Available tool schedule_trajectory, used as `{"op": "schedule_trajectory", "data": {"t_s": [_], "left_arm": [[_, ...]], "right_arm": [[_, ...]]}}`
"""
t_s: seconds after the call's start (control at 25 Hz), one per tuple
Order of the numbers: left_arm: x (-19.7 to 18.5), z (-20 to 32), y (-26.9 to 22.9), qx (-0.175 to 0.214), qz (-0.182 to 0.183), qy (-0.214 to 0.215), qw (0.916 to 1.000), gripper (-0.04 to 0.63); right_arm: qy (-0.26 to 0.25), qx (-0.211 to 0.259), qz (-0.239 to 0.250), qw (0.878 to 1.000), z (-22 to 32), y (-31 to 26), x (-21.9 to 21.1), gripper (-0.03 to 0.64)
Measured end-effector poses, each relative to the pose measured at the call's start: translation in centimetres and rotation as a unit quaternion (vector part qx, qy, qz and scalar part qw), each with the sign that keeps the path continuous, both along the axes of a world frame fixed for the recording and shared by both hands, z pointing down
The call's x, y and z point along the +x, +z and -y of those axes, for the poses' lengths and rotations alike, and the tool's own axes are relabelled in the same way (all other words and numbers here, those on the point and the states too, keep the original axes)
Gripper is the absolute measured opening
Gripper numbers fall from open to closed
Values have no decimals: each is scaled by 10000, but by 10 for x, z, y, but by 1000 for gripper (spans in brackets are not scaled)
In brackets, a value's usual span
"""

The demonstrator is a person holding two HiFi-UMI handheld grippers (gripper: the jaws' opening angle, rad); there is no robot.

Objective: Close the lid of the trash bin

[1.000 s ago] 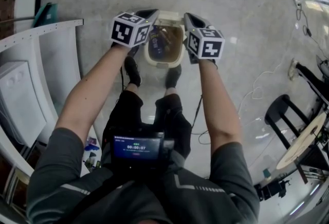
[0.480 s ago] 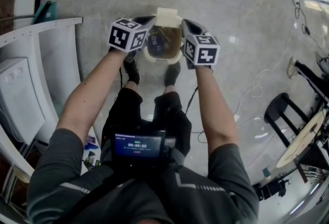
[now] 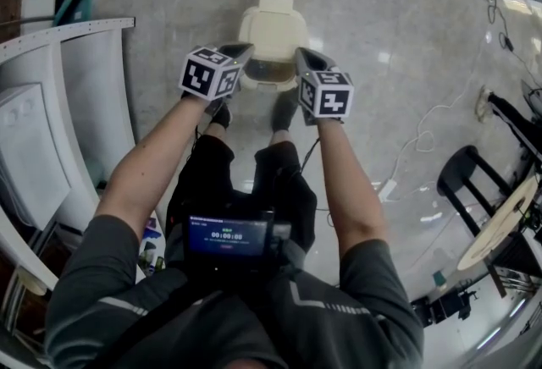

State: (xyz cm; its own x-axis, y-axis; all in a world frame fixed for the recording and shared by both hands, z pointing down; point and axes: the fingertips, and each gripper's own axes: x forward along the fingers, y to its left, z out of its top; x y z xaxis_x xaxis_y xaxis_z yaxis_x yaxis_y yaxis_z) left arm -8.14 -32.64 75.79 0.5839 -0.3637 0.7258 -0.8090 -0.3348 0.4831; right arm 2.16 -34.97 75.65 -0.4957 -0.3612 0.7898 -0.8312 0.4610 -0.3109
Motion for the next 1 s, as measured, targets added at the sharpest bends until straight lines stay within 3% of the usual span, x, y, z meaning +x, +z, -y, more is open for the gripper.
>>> {"op": "schedule_trajectory", "data": {"t_s": [0.52, 0.68, 1.0], "left_arm": [[13, -73, 74, -650, 58, 215, 9976, -3], [16, -86, 96, -795, 8, 36, 9968, -3], [21, -103, 140, -980, 248, -152, 9948, -3]], "right_arm": [[36, -589, -222, 9980, -64, 76, 17, 11], [155, -776, -248, 9966, -79, 99, 19, 11], [18, -1026, -330, 9942, -91, 141, 22, 11]]}}
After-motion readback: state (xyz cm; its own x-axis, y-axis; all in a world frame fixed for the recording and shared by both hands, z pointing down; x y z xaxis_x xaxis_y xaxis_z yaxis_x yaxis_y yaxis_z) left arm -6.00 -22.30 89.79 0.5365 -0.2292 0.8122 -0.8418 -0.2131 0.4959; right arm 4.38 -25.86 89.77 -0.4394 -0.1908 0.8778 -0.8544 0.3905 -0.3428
